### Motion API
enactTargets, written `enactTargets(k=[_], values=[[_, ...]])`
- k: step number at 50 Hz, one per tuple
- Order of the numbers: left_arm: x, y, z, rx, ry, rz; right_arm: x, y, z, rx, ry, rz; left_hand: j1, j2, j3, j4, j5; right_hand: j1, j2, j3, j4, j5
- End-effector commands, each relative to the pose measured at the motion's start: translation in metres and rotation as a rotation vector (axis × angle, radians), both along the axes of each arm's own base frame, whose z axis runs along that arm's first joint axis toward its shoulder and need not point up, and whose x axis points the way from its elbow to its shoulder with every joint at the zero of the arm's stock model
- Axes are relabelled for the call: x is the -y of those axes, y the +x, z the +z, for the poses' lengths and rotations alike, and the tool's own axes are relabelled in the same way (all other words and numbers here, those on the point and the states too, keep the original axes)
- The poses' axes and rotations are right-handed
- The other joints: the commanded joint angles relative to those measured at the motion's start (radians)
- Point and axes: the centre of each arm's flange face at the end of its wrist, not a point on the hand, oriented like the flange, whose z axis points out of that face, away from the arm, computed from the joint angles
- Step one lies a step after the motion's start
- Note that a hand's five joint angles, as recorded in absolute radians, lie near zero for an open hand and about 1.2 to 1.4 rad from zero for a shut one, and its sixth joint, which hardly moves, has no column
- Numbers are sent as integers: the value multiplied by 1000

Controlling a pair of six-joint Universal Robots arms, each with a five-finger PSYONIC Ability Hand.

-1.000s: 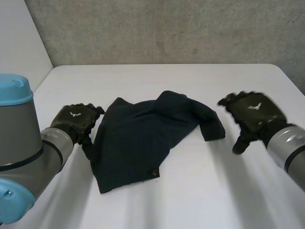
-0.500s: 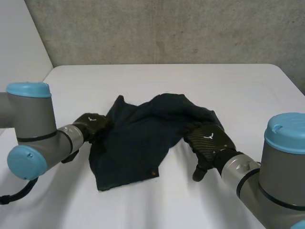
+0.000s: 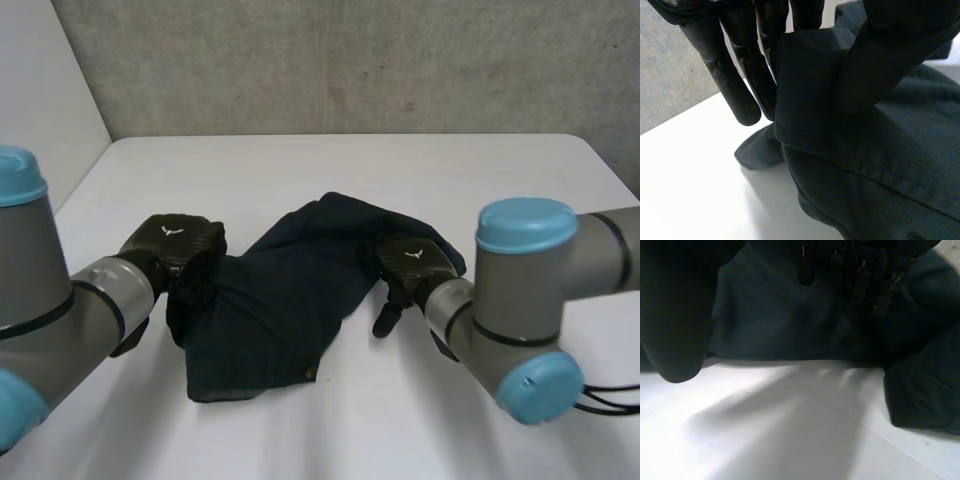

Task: Fold the shorts.

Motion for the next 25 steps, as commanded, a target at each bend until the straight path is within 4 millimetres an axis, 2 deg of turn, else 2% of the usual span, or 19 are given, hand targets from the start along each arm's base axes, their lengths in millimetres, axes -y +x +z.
enactTargets(k=[1,4,8,13,15,19,23,24,25], values=[[-20,1,13,-74,22,5,36,27,-16,5,-22,29,306,207,229,205,271,16,-17,-38,-62,-53],[-24,-3,14,-117,39,4,59,42,-16,5,-99,49,306,207,229,205,271,16,-17,-38,-62,-53],[-37,-15,17,-216,92,-4,76,64,-1,26,-229,122,306,207,229,205,271,16,-17,-38,-62,-53],[-50,-26,20,-314,146,-17,65,91,17,102,-298,313,306,207,229,205,271,16,-17,-38,-62,-53],[-54,-30,20,-343,163,-23,56,97,18,127,-293,400,306,207,229,205,271,16,-17,-38,-62,-53],[-67,-40,18,-397,216,-49,48,101,14,137,-276,456,306,207,229,205,271,16,-17,-38,-62,-53],[-74,-53,7,-392,250,-87,50,95,10,116,-260,415,-223,-322,-301,-325,-259,16,-17,-38,-62,-53],[-77,-60,0,-374,268,-101,50,93,11,108,-260,401,-498,-597,-575,-600,-534,16,-17,-38,-62,-53],[-78,-63,-4,-366,275,-106,52,90,12,96,-265,380,-608,-707,-686,-710,-644,16,-17,-38,-62,-53]])
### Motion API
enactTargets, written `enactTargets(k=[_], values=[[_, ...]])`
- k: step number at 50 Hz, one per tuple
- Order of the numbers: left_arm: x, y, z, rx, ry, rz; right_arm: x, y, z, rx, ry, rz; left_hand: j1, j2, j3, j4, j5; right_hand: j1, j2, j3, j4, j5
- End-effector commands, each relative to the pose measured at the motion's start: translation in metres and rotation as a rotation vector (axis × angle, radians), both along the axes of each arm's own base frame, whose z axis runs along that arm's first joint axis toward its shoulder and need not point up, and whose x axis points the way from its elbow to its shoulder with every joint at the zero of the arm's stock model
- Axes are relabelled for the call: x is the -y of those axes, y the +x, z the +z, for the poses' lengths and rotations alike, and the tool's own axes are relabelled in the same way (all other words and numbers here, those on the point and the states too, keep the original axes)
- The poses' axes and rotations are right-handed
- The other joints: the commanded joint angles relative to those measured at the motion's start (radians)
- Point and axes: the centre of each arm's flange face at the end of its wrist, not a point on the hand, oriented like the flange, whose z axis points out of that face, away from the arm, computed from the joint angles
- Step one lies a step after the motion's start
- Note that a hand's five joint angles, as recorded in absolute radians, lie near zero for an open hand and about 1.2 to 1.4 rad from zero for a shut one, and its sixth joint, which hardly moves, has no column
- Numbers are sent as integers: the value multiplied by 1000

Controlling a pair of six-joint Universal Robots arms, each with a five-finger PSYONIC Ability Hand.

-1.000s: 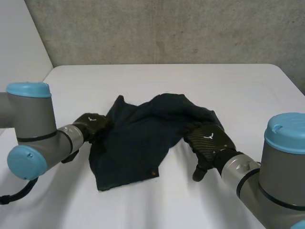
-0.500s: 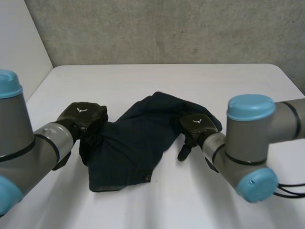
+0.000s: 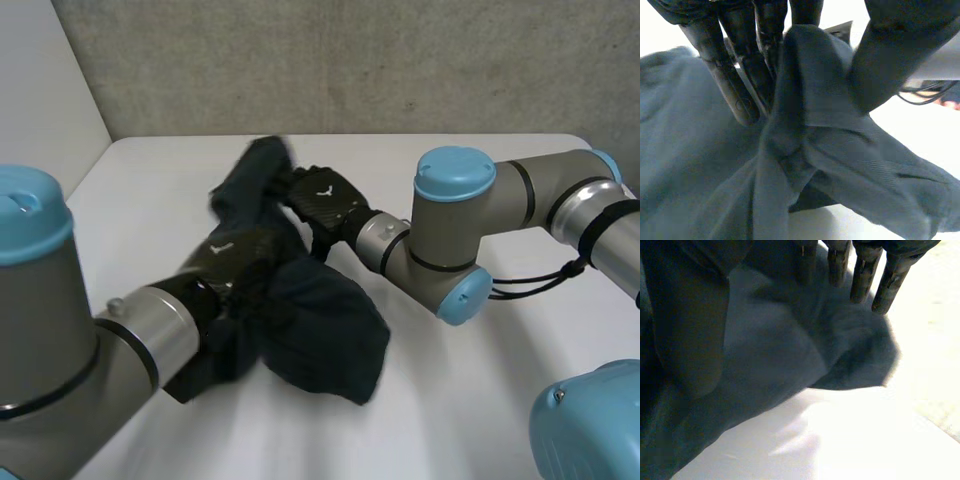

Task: Fold the shorts.

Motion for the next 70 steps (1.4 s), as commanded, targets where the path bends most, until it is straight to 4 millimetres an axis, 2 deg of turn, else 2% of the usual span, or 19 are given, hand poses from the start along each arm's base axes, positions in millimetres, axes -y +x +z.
enactTargets(k=[1,4,6,8,12,13,18,26,29,38,45,47,52,56,57,58,59,65,70], values=[[-16,-27,-23,12,65,-82,-3,-11,-3,-40,25,-59,-684,-745,-742,-754,-712,16,-17,-38,-62,-53],[-17,-32,-27,22,71,-90,2,-30,14,-65,23,-168,-826,-887,-884,-896,-854,16,-17,-38,-62,-53],[-16,-31,-27,25,71,-80,15,-59,32,-91,24,-282,-829,-890,-887,-898,-857,16,-17,-38,-62,-53],[-13,-26,-29,34,71,-52,18,-77,46,-106,26,-336,-832,-893,-890,-901,-859,16,-17,-38,-62,-53],[-7,-11,-25,59,54,-5,2,-102,66,-138,52,-381,-847,-908,-904,-916,-874,16,-17,-38,-62,-53],[-5,-7,-23,65,45,4,-10,-108,70,-146,82,-383,-847,-908,-904,-916,-874,16,-17,-38,-62,-53],[-3,17,-15,100,-1,43,-40,-126,63,-190,161,-409,-864,-925,-922,-934,-892,16,-17,-38,-62,-53],[-17,30,-14,113,-2,50,-82,-153,45,-130,392,-513,-853,-914,-910,-922,-880,16,-17,-38,-62,-53],[-19,31,-18,122,7,51,-98,-159,30,-132,479,-522,-853,-914,-910,-922,-880,16,-17,-38,-62,-53],[-14,36,-22,134,23,81,-118,-163,1,-102,550,-523,-864,-925,-922,-934,-892,16,-17,-38,-62,-53],[-9,36,-30,136,50,99,-127,-145,-15,-70,544,-472,-850,-911,-907,-919,-877,16,-17,-38,-62,-53],[-9,36,-34,148,69,102,-127,-138,-26,-81,544,-460,-847,-908,-904,-916,-874,16,-17,-38,-62,-53],[-8,39,-39,158,85,130,-123,-135,-33,-80,520,-481,-835,-896,-893,-904,-862,16,-17,-38,-62,-53],[-7,41,-40,160,92,158,-123,-131,-34,-66,486,-486,-826,-887,-884,-896,-854,445,412,391,367,375],[-7,41,-39,160,91,160,-124,-129,-33,-56,473,-481,-820,-881,-878,-890,-848,635,602,581,557,566],[-7,41,-40,160,92,162,-126,-124,-32,-41,450,-461,-820,-881,-878,-890,-848,1148,1115,1094,1071,1079],[-7,41,-40,159,95,164,-125,-122,-31,-29,438,-454,-814,-875,-872,-884,-842,1237,1204,1183,1159,1167],[-12,45,-47,160,130,177,-114,-119,-15,3,349,-448,-735,-796,-793,-805,-763,1238,1205,1183,1160,1168],[-11,51,-54,134,183,222,-112,-121,15,46,250,-442,-685,-746,-743,-755,-713,1238,1205,1183,1160,1168]])
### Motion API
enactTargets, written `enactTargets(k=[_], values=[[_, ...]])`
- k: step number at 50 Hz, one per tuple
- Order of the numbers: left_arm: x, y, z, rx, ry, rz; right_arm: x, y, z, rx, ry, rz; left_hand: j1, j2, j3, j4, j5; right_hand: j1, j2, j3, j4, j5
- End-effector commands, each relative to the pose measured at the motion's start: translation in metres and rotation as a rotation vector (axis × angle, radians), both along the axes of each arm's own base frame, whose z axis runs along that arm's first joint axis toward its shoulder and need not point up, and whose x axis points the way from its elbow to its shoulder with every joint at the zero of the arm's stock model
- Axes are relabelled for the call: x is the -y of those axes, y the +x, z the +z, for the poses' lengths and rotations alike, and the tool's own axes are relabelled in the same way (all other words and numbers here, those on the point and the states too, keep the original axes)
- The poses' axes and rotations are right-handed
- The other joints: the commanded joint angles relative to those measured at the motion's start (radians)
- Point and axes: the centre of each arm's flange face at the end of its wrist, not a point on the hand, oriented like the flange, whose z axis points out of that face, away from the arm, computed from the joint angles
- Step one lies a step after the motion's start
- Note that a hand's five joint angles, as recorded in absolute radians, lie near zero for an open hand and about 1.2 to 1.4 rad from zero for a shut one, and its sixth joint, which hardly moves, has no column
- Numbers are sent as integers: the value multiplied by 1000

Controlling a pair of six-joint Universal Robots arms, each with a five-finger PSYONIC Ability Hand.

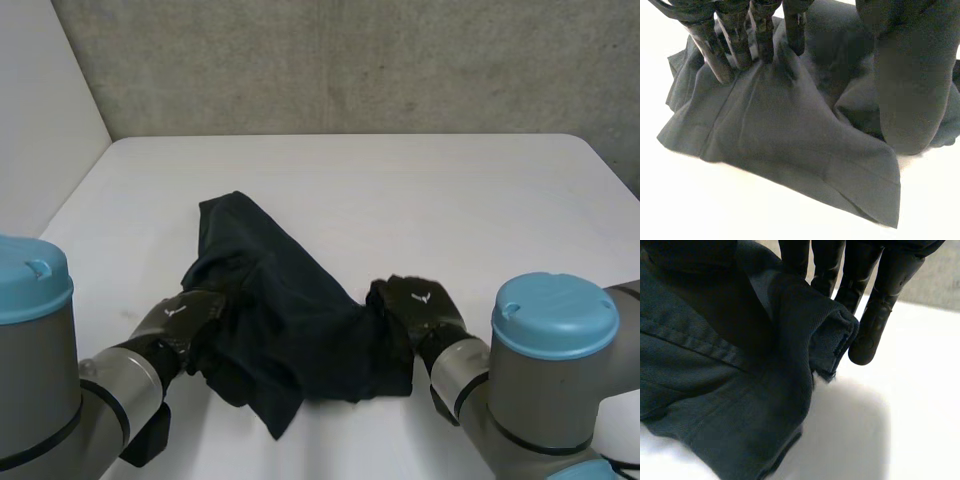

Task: Fold the shorts.

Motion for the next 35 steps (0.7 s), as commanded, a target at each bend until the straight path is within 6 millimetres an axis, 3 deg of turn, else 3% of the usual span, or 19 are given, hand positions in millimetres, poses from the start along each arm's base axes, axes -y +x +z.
enactTargets(k=[1,15,30,34,35], values=[[-1,7,-14,-43,84,70,5,0,42,28,-156,7,144,149,159,152,147,450,225,240,208,265],[-8,-2,-31,-72,181,79,5,-4,76,6,-300,1,141,146,156,149,145,450,225,240,208,265],[4,-42,-56,-82,232,32,2,-11,97,7,-368,-14,103,108,118,111,107,450,225,240,208,265],[4,-51,-63,-59,221,30,5,-16,102,-3,-393,-28,208,213,223,216,212,450,225,240,208,265],[5,-53,-65,-48,210,43,5,-17,103,-6,-397,-30,386,391,401,394,390,450,225,240,208,265]])
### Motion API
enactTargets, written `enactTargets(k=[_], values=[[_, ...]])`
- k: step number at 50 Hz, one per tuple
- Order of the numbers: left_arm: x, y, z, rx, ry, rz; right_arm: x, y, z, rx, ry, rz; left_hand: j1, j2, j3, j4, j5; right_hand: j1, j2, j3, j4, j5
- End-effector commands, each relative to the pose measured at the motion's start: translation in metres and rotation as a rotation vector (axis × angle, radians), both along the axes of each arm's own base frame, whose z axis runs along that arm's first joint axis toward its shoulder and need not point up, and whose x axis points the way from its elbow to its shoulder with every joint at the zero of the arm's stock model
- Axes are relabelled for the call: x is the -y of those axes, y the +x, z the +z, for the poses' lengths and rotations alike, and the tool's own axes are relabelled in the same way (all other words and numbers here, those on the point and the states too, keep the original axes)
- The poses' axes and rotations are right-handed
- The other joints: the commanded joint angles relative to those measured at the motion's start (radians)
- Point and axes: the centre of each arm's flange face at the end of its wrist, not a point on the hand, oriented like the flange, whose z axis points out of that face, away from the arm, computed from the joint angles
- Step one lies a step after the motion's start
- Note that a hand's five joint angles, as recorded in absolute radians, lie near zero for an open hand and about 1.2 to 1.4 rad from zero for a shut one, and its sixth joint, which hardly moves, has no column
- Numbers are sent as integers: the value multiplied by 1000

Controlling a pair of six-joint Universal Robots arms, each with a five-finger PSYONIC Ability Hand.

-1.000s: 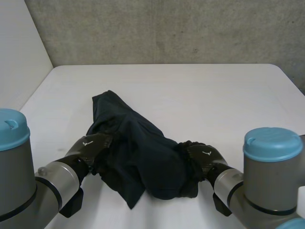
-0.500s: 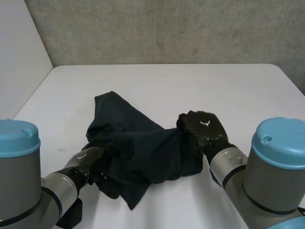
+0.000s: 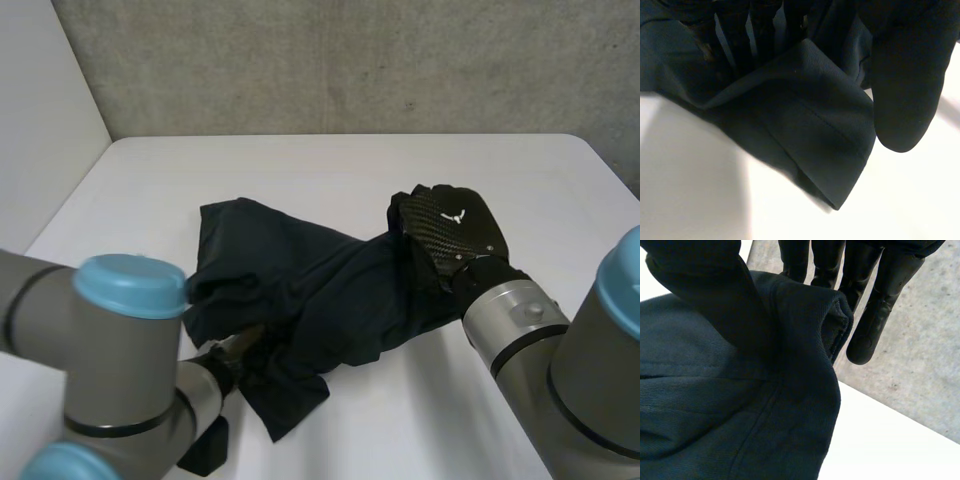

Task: Fold the shorts.

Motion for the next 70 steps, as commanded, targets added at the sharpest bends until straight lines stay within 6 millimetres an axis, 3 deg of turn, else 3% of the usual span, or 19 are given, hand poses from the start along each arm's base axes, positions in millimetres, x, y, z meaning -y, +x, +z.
enactTargets(k=[1,4,6,11,18,25,30,35,40,45,46,47,49,51,54,56,59,65,70], values=[[1,-15,-10,37,-23,10,4,-7,9,-15,-44,-22,471,474,474,479,477,435,225,232,205,265],[3,-12,-5,64,-79,68,7,-10,12,-29,-63,-34,1043,1046,1046,1051,1049,435,225,232,205,265],[6,-9,6,81,-125,98,12,-14,16,-54,-84,-53,1045,1047,1048,1053,1050,435,225,232,205,265],[2,4,72,43,-304,80,26,-31,26,-186,-115,-103,1045,1047,1048,1053,1050,435,225,232,205,265],[5,37,133,324,-603,-93,16,-37,34,-458,-95,-47,1045,1047,1048,1053,1050,435,225,232,205,265],[1,49,114,589,-604,-300,0,-43,20,-648,-1,40,1045,1047,1048,1053,1050,435,225,232,205,265],[9,45,80,625,-494,-350,0,-27,-23,-714,117,124,1045,1047,1048,1053,1050,435,225,232,205,265],[35,32,41,668,-402,-377,4,-14,-50,-745,161,163,1045,1047,1048,1053,1050,435,225,232,205,265],[77,13,42,670,-480,-312,30,1,-57,-697,107,122,1045,1047,1048,1053,1050,435,225,232,205,265],[129,-9,94,619,-706,-137,71,22,-12,-542,-126,-9,1045,1047,1048,1053,1050,435,225,232,205,265],[137,-11,109,603,-754,-100,83,27,12,-477,-228,-61,1045,1047,1048,1053,1050,435,225,232,205,265],[148,-16,142,559,-859,-26,89,30,24,-442,-279,-82,1045,1047,1048,1053,1050,435,225,232,205,265],[158,-17,176,509,-969,49,97,35,54,-362,-389,-128,1045,1047,1048,1053,1050,435,225,232,205,265],[168,-15,223,425,-1127,158,105,36,99,-231,-555,-190,1045,1047,1048,1053,1050,435,225,232,205,265],[172,-10,261,353,-1269,255,101,36,155,-46,-770,-254,1045,1047,1048,1053,1050,435,225,232,205,265],[159,-2,300,275,-1402,341,97,34,173,24,-849,-276,1045,1047,1048,1053,1050,435,225,232,205,265],[144,8,325,221,-1489,399,92,31,188,82,-919,-301,1045,1047,1048,1053,1050,435,225,232,205,265],[145,7,283,285,-1388,330,92,31,157,-40,-764,-257,1045,1047,1048,1053,1050,435,225,232,205,265],[144,11,211,391,-1209,225,89,27,110,-198,-557,-197,1045,1047,1048,1053,1050,435,225,232,205,265]])
